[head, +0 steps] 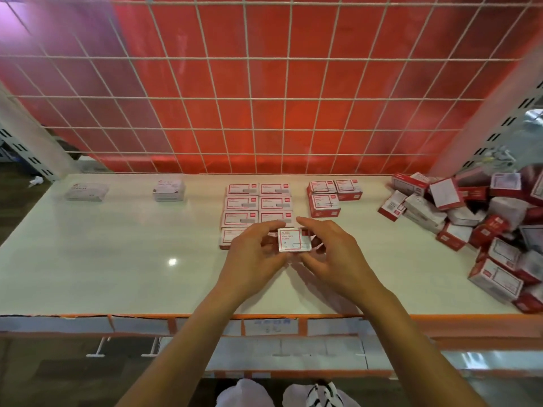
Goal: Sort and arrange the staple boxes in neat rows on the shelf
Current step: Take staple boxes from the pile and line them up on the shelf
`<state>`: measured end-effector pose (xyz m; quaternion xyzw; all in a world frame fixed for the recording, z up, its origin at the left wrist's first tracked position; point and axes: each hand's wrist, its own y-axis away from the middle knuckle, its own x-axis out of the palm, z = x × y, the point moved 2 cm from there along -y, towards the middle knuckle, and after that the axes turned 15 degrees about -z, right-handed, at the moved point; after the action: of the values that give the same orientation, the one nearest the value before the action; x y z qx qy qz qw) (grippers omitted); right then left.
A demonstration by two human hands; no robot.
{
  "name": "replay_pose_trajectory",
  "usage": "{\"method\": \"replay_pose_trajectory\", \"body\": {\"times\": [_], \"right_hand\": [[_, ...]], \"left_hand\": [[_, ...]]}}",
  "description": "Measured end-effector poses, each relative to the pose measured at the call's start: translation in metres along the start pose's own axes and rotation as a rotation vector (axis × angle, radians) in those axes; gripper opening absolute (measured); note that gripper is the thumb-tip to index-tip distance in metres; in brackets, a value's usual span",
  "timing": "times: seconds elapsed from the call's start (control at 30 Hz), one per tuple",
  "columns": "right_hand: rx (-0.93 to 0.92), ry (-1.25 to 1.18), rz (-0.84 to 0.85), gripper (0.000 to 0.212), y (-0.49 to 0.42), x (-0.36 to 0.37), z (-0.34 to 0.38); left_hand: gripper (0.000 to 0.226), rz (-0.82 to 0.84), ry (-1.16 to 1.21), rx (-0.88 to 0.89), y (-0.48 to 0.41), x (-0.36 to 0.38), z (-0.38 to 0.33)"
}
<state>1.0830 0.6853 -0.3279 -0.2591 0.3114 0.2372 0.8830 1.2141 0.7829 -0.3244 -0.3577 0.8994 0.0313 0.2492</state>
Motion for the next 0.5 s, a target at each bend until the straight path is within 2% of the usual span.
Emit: {"method": "replay_pose_trajectory", "body": {"times": [0.17,0.5], "right_hand": [[-0.007,0.05,-0.007,0.048,0.0,-0.02,-0.022],[0.116,0.155,-0.034,0.051,-0.004,-0.056,-0.069]], "left_hand": [[0.055,0.004,-0.123,0.066,0.002,0.029,-0.015],[0.057,0.022,-0.283,0.082,0.009,0.072,-0.034]]}}
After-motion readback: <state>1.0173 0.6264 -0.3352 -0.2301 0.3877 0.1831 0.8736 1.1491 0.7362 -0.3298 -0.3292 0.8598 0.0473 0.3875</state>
